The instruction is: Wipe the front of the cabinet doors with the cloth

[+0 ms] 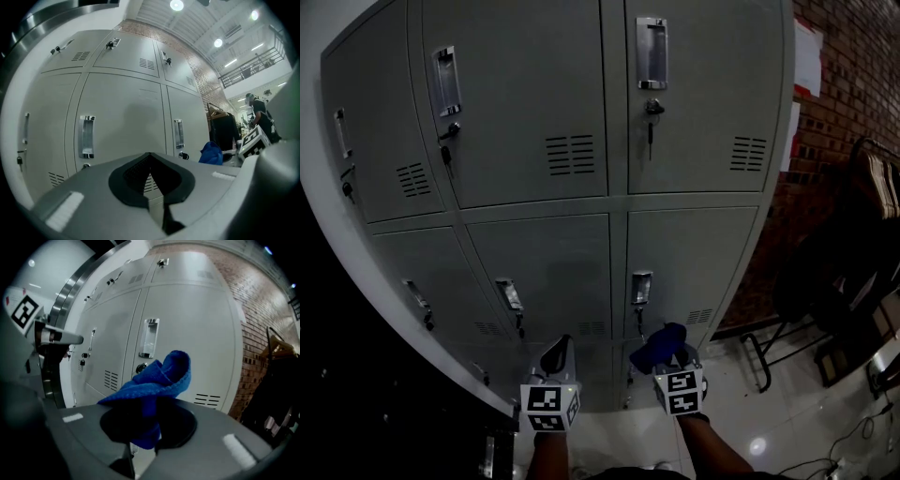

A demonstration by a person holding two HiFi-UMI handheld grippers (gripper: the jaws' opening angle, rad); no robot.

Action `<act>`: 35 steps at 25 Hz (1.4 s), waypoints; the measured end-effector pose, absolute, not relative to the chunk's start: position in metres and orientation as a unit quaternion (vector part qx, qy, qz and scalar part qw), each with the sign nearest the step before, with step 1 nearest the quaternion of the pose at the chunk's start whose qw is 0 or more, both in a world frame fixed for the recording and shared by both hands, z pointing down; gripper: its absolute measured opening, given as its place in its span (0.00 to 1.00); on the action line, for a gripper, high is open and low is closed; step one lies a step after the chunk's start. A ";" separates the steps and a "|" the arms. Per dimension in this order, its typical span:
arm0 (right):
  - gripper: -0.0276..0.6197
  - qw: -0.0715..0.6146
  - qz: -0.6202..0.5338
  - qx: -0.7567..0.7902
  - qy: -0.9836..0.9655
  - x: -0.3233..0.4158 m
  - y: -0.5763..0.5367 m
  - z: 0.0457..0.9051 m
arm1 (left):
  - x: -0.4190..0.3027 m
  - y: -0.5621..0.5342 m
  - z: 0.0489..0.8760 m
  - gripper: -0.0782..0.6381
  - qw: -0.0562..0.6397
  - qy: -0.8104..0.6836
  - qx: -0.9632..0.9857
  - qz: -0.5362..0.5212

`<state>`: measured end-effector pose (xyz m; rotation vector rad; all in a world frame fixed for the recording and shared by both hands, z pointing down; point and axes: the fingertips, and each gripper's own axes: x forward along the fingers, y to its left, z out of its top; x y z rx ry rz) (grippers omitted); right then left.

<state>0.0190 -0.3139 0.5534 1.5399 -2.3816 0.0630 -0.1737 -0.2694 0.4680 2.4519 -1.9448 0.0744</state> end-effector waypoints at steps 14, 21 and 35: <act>0.15 0.066 0.020 0.531 -0.845 0.027 -0.302 0.478 | -0.137 -0.277 0.471 0.13 0.005 -0.601 0.799 0.016; 0.15 0.059 0.010 0.524 -0.850 0.025 -0.298 0.465 | -0.135 -0.275 0.467 0.13 0.002 -0.602 0.798 0.014; 0.15 0.064 0.011 0.519 -0.852 0.024 -0.298 0.468 | -0.132 -0.274 0.466 0.13 0.006 -0.600 0.800 0.008</act>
